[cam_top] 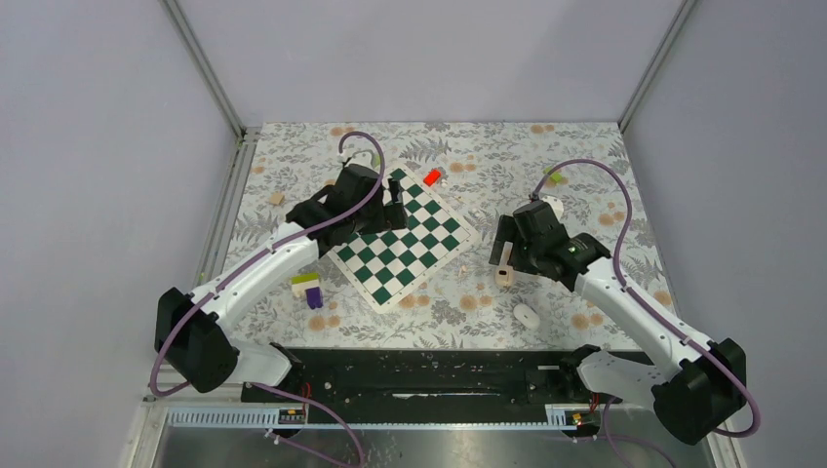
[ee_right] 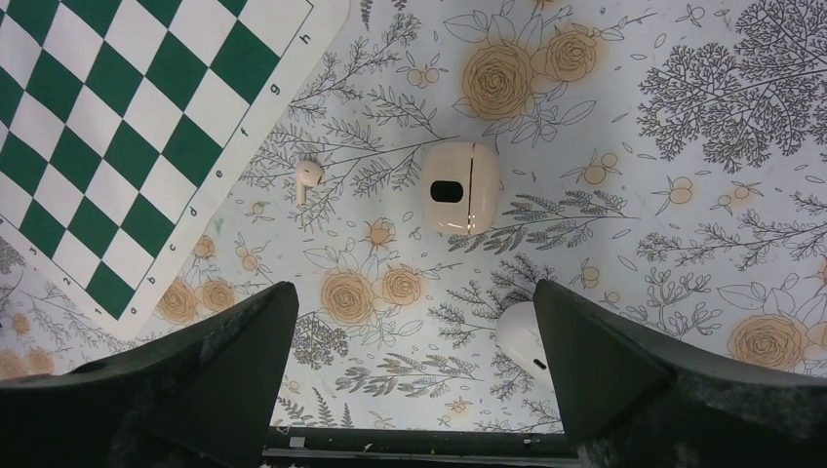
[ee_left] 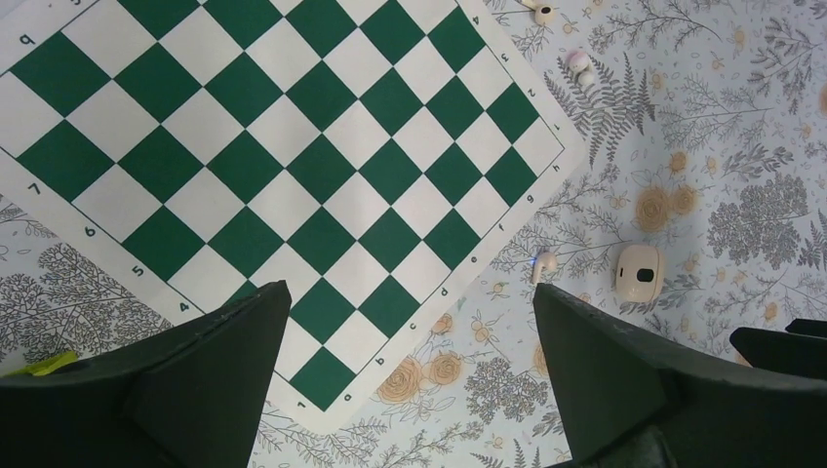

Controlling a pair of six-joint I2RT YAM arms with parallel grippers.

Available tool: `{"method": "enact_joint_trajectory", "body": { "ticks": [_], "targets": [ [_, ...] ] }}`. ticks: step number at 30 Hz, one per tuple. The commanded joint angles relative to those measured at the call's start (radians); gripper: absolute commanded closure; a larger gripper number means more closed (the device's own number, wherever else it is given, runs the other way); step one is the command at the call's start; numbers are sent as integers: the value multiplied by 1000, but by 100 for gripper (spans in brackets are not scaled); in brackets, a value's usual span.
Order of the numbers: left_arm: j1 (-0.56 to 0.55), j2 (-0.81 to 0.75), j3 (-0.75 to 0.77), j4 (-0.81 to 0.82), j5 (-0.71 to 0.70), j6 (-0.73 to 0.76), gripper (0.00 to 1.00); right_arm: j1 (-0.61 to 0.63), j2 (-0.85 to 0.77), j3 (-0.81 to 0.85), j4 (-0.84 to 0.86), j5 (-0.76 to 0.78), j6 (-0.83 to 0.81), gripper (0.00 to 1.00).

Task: Insert the wireless bluetooth earbuds into the charging case
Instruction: Pick up the charging case at the center of the board.

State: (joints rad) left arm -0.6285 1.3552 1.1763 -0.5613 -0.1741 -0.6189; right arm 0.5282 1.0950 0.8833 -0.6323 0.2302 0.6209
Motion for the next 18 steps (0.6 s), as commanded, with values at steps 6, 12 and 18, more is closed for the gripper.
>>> {"method": "enact_joint_trajectory", "body": {
  "ticks": [6, 12, 18],
  "targets": [
    [4, -6, 45, 5, -52, -27, 1, -7, 21, 20, 13, 13, -29, 1],
    [4, 27, 38, -3, -34, -40, 1, -9, 37, 11, 1, 24, -30, 0],
    [-5, 53, -99, 70, 211, -30, 1, -19, 100, 9, -8, 7, -37, 6]
  ]
}}
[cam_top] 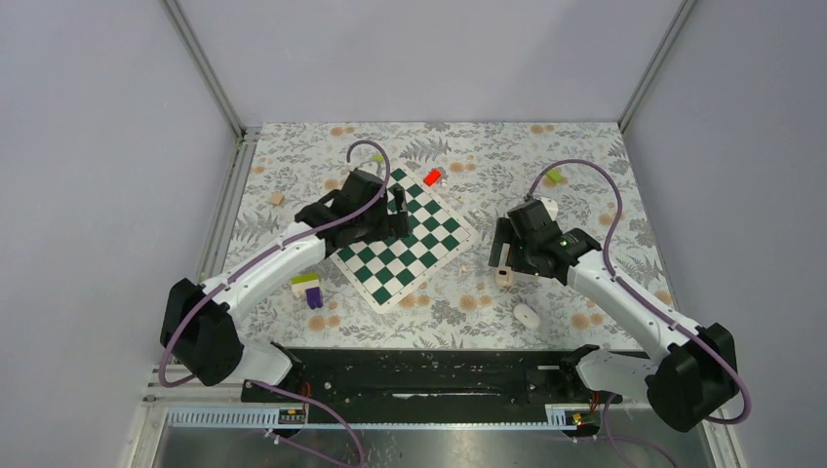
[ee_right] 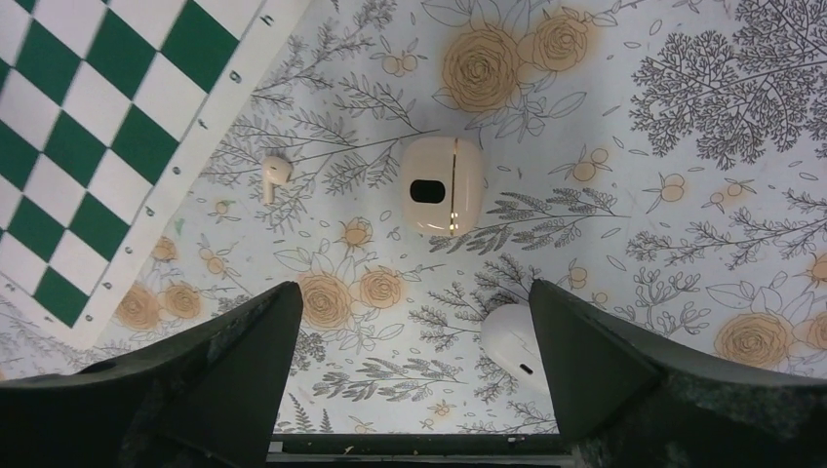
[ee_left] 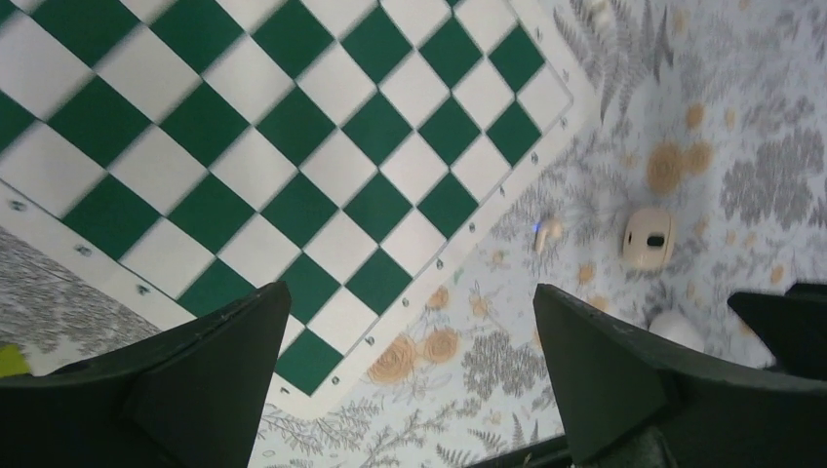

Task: Insert the wireless bluetooth earbuds into the charging case
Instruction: Pick up the charging case at the center of the board.

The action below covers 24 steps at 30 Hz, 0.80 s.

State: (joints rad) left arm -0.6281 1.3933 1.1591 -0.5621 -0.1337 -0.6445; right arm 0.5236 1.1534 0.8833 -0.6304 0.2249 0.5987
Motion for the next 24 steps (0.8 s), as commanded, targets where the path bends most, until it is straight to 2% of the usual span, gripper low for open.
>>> {"method": "enact_joint_trajectory", "body": {
  "ticks": [1, 6, 14, 24],
  "targets": [
    [-13, 16, -113, 91, 201, -13, 1, -15, 53, 11, -19, 17, -13, 8],
    [-58, 17, -180, 117, 212, -47, 1, -25, 130, 10, -26, -2, 11, 20],
    [-87, 14, -142, 128, 195, -64, 1, -68, 283, 12, 41, -97, 23, 25],
    [-89, 15, -116, 142, 190, -57, 1, -79, 412, 37, 103, -108, 9, 29]
  ]
}}
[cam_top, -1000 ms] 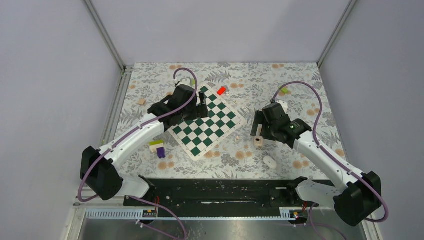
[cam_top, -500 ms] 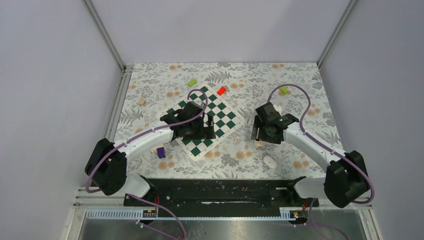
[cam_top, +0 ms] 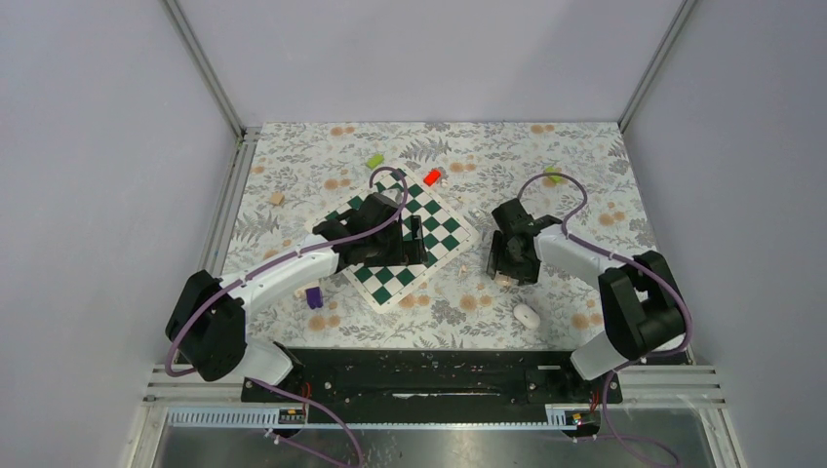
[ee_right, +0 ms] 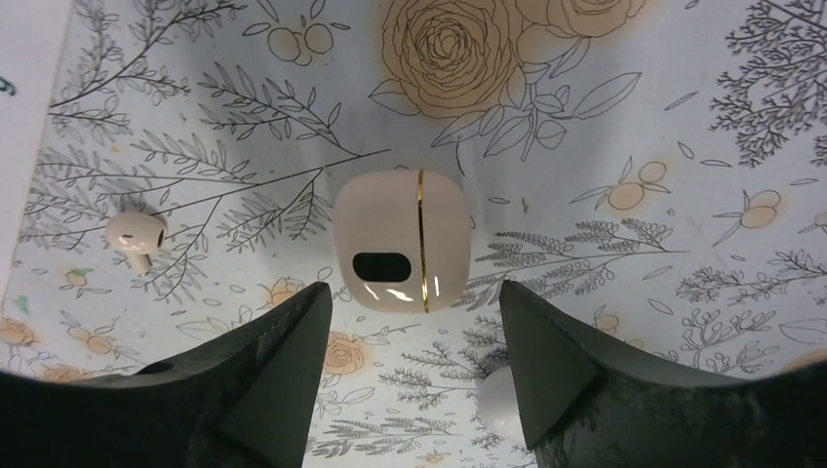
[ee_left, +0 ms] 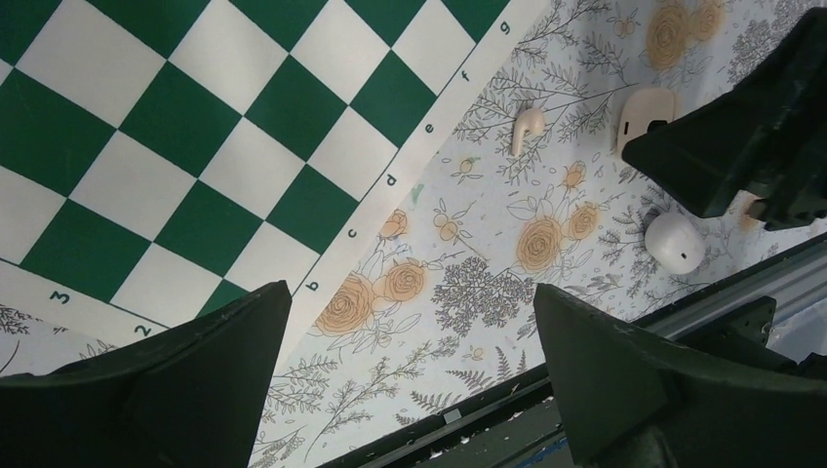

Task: Insert the wireless bluetooth earbuds into the charging case
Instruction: Pick up the charging case at the center of the board.

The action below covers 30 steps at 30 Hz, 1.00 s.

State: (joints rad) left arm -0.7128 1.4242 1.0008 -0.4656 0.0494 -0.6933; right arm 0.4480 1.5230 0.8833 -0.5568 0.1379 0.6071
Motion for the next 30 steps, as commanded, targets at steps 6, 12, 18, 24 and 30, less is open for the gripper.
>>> {"method": "enact_joint_trajectory", "body": {
  "ticks": [6, 12, 18, 24, 30],
  "targets": [
    [-7, -19, 45, 54, 4, -13, 1, -3, 88, 60, 43, -12, 1, 43],
    [-10, -23, 49, 59, 8, -9, 1, -3, 63, 70, 32, -36, -14, 65],
    [-11, -23, 47, 86, 17, -68, 1, -3, -114, -7, 116, -270, -39, 66],
    [-8, 18, 69, 197, 182, -154, 9, 15, -319, -107, 261, -490, -53, 68],
    [-3, 82, 88, 303, 328, -251, 15, 110, -388, -66, 206, -459, -110, 68]
  ]
}}
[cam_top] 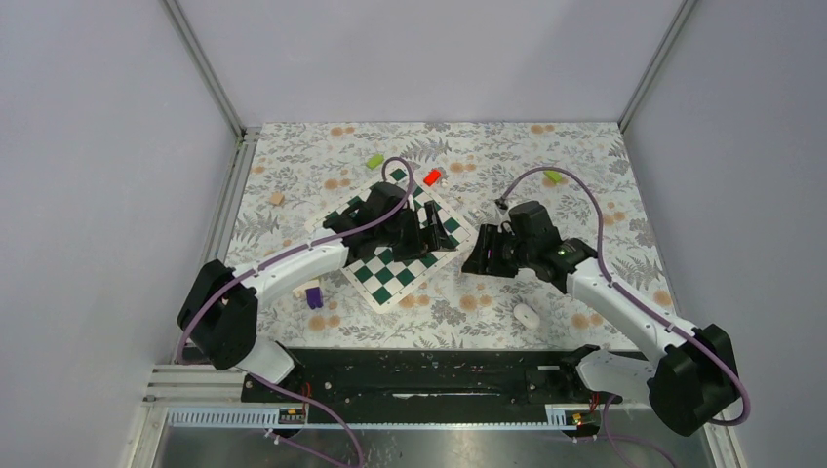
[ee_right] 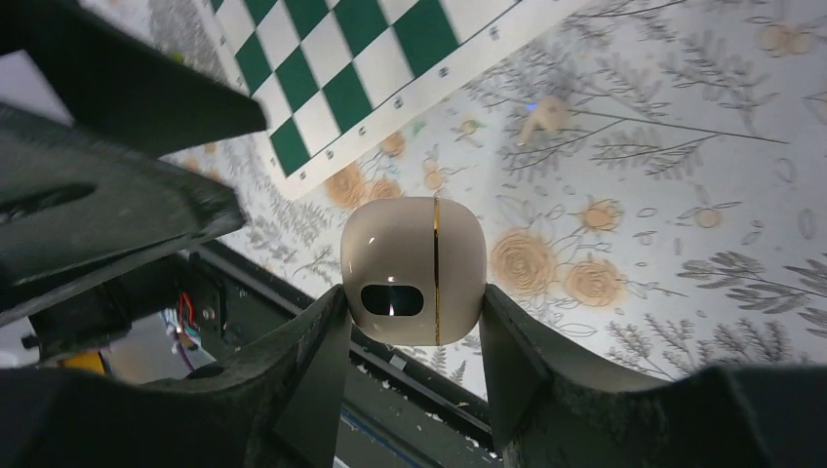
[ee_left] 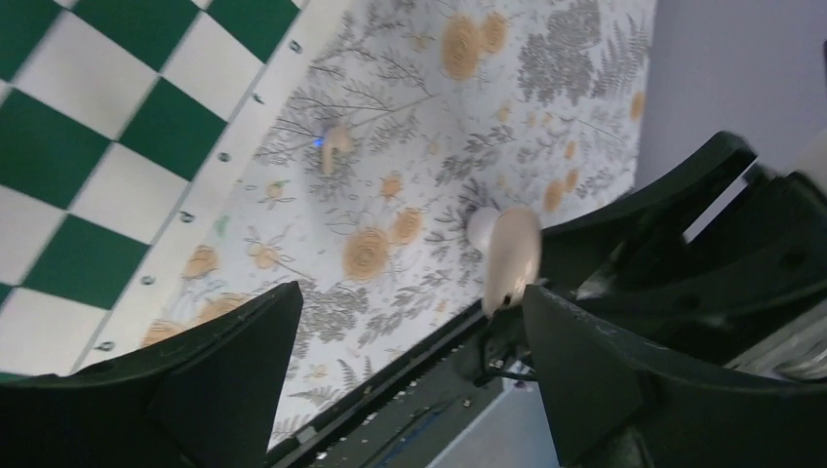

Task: Insert the wireless bluetooth earbuds into the charging case
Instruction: Pick up the charging case at the center of the board.

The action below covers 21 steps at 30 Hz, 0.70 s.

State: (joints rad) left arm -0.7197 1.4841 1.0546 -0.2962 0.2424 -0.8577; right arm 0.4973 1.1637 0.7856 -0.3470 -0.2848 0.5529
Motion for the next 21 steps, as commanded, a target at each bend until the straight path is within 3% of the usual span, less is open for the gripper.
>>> {"method": "enact_joint_trajectory", "body": {
  "ticks": [1, 8, 14, 21],
  "targets": [
    [5, 29, 36, 141, 148, -97, 16, 74, -30, 41, -14, -25, -63, 68],
    [4, 98, 54, 140, 261, -111, 25, 95, -27, 59, -18, -2, -75, 68],
    [4, 149, 34, 227, 406, -146, 32, 98, -15, 64, -39, 23, -95, 69],
    [-2, 174, 22, 318, 479, -181, 36, 99, -13, 61, -42, 35, -97, 69]
  ]
}}
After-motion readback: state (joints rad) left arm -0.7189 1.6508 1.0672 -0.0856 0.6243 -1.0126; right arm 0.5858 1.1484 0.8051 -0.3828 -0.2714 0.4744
